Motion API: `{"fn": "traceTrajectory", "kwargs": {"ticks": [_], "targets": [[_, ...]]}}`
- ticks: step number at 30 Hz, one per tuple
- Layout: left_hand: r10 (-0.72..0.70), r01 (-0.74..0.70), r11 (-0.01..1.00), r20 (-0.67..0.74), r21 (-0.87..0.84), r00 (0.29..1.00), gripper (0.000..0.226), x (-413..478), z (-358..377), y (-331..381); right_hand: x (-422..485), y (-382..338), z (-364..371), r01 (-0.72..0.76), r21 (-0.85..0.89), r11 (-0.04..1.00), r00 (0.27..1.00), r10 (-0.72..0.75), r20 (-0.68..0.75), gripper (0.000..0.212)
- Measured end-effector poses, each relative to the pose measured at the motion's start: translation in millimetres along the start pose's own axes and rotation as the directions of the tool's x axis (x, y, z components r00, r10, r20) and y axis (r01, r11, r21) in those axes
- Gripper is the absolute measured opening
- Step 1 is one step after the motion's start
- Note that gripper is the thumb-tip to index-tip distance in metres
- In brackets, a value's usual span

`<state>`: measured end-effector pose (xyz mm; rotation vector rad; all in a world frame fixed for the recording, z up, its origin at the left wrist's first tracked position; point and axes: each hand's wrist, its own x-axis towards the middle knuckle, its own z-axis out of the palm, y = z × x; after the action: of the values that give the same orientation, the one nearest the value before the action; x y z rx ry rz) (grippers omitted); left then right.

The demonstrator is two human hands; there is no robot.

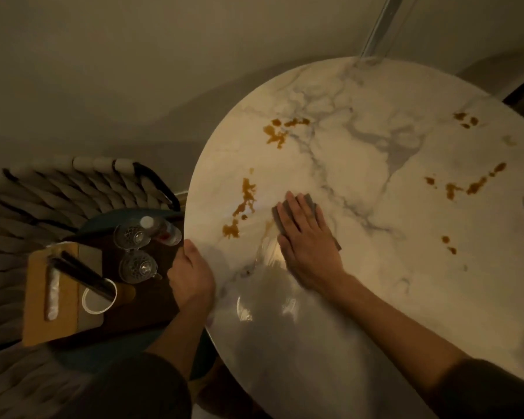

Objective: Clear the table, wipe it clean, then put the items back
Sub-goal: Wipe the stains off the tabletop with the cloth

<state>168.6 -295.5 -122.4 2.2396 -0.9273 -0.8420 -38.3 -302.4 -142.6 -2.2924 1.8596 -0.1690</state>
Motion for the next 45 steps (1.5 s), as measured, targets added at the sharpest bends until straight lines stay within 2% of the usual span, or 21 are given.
{"fn": "traceTrajectory", "kwargs": {"ticks": [2, 5, 7, 8, 9, 10, 12, 14, 17, 19, 21, 23, 25, 27, 32, 34, 36, 38, 39, 42, 45], "targets": [[0.011, -0.011, 1.0, 0.004, -0.017, 1.0, 0.051, -1.2, -0.4, -0.1, -18.2, -29.3, 11.7, 0.12, 0.06, 0.991, 0.992, -0.121, 0.016, 0.057], [0.004, -0.004, 1.0, 0.006, -0.028, 1.0, 0.053, 2.1, 0.4, -4.7, -61.0, -63.2, 24.4, 0.354, 0.157, 0.922, 0.927, -0.368, 0.075, 0.061], [-0.004, 0.004, 1.0, 0.01, -0.015, 1.0, 0.055, 4.4, 1.2, -6.9, -81.5, -74.8, 21.2, 0.376, 0.304, 0.875, 0.895, -0.428, 0.124, 0.062], [-0.005, 0.005, 1.0, 0.011, -0.009, 1.0, 0.056, 4.4, 1.0, -6.8, -85.4, -79.8, 14.8, 0.31, 0.457, 0.834, 0.896, -0.417, 0.153, 0.063], [-0.005, 0.005, 1.0, 0.015, -0.012, 1.0, 0.055, 4.1, 0.4, -6.1, -86.1, -84.4, 4.6, 0.175, 0.636, 0.752, 0.91, -0.369, 0.187, 0.062], [-0.003, 0.004, 1.0, 0.02, -0.018, 1.0, 0.054, 3.6, -0.5, -4.9, -83.0, -85.9, -5.7, 0.011, 0.783, 0.622, 0.93, -0.294, 0.221, 0.059], [-0.008, 0.009, 1.0, 0.025, -0.03, 1.0, 0.052, 2.8, -1.7, -3.2, -71.4, -74.7, -20.1, -0.202, 0.889, 0.412, 0.951, -0.136, 0.279, 0.05], [-0.015, 0.016, 0.999, 0.026, -0.044, 1.0, 0.054, 3.3, -1.7, -4.5, -56.7, -47.4, -30.2, -0.24, 0.888, 0.392, 0.964, -0.015, 0.267, 0.049], [-0.011, 0.012, 0.998, 0.024, -0.057, 1.0, 0.055, 3.8, 0.2, -8.4, -40.4, 1.2, -45.2, -0.289, 0.858, 0.425, 0.946, 0.262, 0.188, 0.046], [0.0, 0.001, 0.998, 0.019, -0.065, 1.0, 0.055, 4.0, 1.0, -9.1, -40.5, 11.3, -50.5, -0.255, 0.802, 0.54, 0.939, 0.337, 0.071, 0.043], [-0.008, 0.009, 0.998, 0.018, -0.06, 1.0, 0.056, 4.7, 1.7, -9.0, -47.3, -8.1, -43.6, -0.157, 0.686, 0.71, 0.979, 0.203, 0.014, 0.045], [-0.021, 0.022, 0.998, 0.017, -0.061, 1.0, 0.055, 4.7, 1.5, -8.2, -57.3, -41.6, -20.6, -0.026, 0.484, 0.874, 0.999, 0.006, 0.044, 0.052], [-0.012, 0.013, 0.998, 0.021, -0.063, 1.0, 0.054, 5.4, 1.1, -9.4, -65.3, -73.2, 4.9, 0.123, 0.242, 0.963, 0.986, -0.145, 0.077, 0.054], [-0.011, 0.014, 0.997, 0.034, -0.073, 0.999, 0.054, 6.0, 0.9, -11.4, -69.5, -85.1, 17.7, 0.228, 0.117, 0.967, 0.962, -0.242, 0.123, 0.056], [-0.034, 0.037, 0.996, 0.038, -0.085, 0.999, 0.053, 7.5, 1.6, -14.0, -65.4, -36.4, 7.4, 0.521, 0.083, 0.85, 0.834, -0.527, 0.165, 0.057], [-0.037, 0.041, 0.995, 0.05, -0.091, 0.998, 0.054, 8.0, 2.2, -13.9, -41.6, -7.2, 0.3, 0.445, 0.051, 0.894, 0.885, -0.448, 0.127, 0.055], [-0.023, 0.028, 0.995, 0.056, -0.091, 0.998, 0.057, 8.5, 3.3, -16.2, -9.6, 8.2, -5.6, 0.261, -0.019, 0.965, 0.962, -0.258, 0.094, 0.056], [-0.019, 0.024, 0.997, 0.075, -0.076, 0.997, 0.057, 10.1, 0.5, -17.0, 14.1, 1.3, -9.8, 0.087, -0.035, 0.996, 0.994, -0.084, 0.068, 0.055], [-0.028, 0.033, 0.998, 0.1, -0.049, 0.995, 0.057, 12.7, -2.0, -15.6, 19.4, -8.0, -9.1, 0.054, -0.031, 0.998, 0.997, -0.052, 0.059, 0.055], [-0.01, 0.001, 0.999, 0.211, 0.044, 0.977, 0.055, 30.3, -9.2, -3.2, 4.2, -39.4, 3.6, 0.205, -0.012, 0.979, 0.977, -0.203, 0.071, 0.057], [0.034, -0.05, 0.996, 0.217, 0.067, 0.976, 0.057, 47.7, -4.4, 17.7, -34.7, -55.6, 12.3, 0.403, 0.03, 0.915, 0.904, -0.403, 0.14, 0.064]]}}
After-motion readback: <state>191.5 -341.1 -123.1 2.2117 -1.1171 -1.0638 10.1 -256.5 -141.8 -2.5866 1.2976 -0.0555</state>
